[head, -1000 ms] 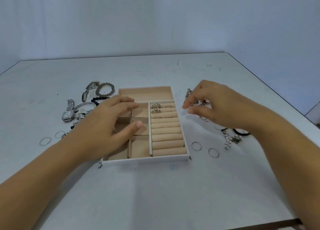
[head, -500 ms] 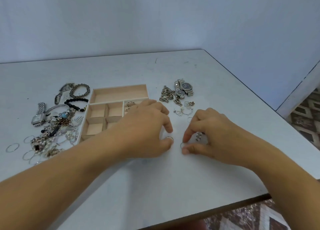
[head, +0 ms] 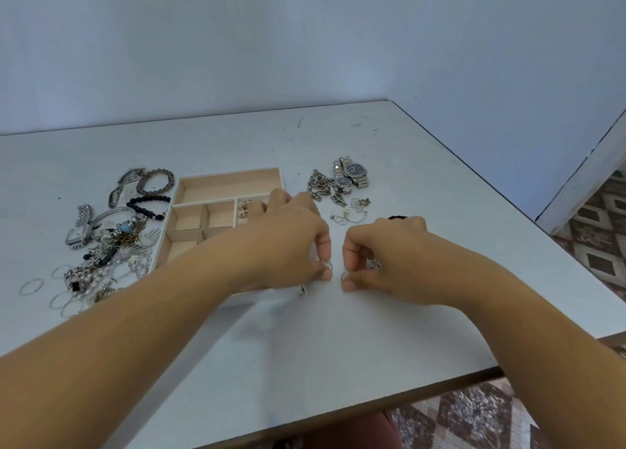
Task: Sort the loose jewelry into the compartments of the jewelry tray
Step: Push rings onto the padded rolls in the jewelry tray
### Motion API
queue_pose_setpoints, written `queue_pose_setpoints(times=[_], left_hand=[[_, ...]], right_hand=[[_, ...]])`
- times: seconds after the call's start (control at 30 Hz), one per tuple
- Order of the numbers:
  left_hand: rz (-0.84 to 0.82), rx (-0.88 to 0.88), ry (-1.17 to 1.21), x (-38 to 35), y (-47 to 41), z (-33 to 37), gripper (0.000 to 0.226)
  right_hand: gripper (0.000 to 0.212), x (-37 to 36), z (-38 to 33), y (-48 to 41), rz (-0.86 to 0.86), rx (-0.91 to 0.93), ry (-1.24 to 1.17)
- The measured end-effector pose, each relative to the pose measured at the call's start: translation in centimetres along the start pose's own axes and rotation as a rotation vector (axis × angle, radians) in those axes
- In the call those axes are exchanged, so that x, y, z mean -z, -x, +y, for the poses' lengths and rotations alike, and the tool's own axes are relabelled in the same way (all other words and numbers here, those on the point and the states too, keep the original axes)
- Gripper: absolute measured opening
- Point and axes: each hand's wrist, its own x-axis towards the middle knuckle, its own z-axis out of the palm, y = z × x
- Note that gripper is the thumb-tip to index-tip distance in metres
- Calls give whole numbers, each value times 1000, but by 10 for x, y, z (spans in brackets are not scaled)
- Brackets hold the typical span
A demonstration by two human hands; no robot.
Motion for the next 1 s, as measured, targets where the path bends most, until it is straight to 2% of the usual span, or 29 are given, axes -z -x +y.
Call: queue_pose_setpoints(times=[0.13,0.23,0.3,0.43,0.6,0.83,1.0], left_hand=[[196,-27,227,3,18,-9,22],[442,1,389,11,41,-30,19],[568,28,401,13,55,-50,17],[547,69,347,5,70,-78,22],[541,33,400,-9,67,-85,10],[597,27,385,-13,54,-91,11],[543,-35,374,-15,47,-94,7]], right_hand=[[17,-1,0,-4,127,40,-194],[15,1,-5,-9,224,93,-185],[6,5,-13,-15,252,121,-152],[8,7,-27,-36,305,198,-41],[11,4,-36,-65,340,272,27],[6,-17,-32,-78,468,359,12],[4,-22,-28,-80,524,389,10]])
